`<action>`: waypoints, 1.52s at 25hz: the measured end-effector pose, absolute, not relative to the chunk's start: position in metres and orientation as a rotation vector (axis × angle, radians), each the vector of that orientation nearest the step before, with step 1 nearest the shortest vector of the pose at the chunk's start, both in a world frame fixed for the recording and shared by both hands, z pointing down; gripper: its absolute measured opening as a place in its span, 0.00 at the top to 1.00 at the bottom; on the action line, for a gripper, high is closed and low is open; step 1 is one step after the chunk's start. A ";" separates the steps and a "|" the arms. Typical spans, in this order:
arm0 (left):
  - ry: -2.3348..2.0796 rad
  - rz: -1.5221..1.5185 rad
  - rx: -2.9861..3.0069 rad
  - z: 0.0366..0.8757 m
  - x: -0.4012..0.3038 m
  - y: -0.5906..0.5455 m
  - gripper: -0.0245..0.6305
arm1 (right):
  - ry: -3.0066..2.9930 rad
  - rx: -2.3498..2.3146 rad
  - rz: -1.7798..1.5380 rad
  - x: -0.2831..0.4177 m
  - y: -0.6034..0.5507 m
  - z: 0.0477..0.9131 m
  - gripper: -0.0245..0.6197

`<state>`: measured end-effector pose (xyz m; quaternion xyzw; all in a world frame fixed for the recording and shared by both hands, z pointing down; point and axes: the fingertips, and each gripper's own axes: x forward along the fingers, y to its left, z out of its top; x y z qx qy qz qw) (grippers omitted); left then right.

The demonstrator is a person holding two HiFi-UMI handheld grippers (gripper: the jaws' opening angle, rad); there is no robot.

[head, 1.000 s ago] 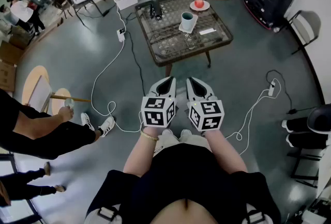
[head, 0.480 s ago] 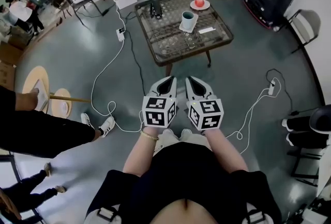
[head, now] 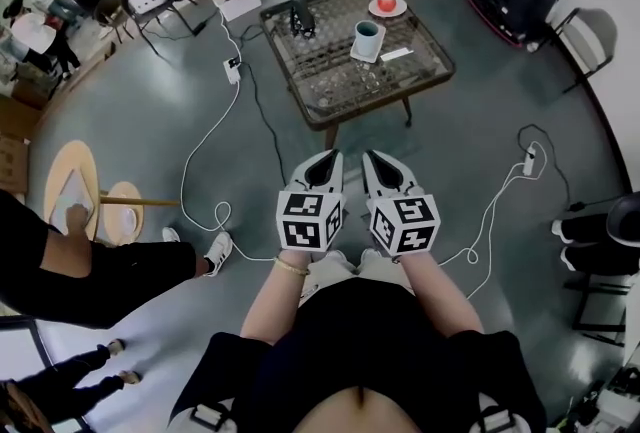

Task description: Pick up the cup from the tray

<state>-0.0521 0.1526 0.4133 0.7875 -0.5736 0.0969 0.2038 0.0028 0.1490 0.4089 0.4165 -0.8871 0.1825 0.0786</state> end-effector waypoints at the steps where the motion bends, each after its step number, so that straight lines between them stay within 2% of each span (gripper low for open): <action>1: -1.595 0.268 2.200 0.414 -0.055 0.152 0.95 | -2.653 1.254 0.552 0.001 0.149 0.410 0.95; 18: -1.497 0.276 2.215 0.439 -0.058 0.126 0.95 | -2.580 1.311 0.604 -0.005 0.129 0.432 0.95; 38: -1.620 0.221 2.114 0.457 -0.053 -0.081 0.95 | -2.599 1.143 0.509 0.006 -0.095 0.446 0.95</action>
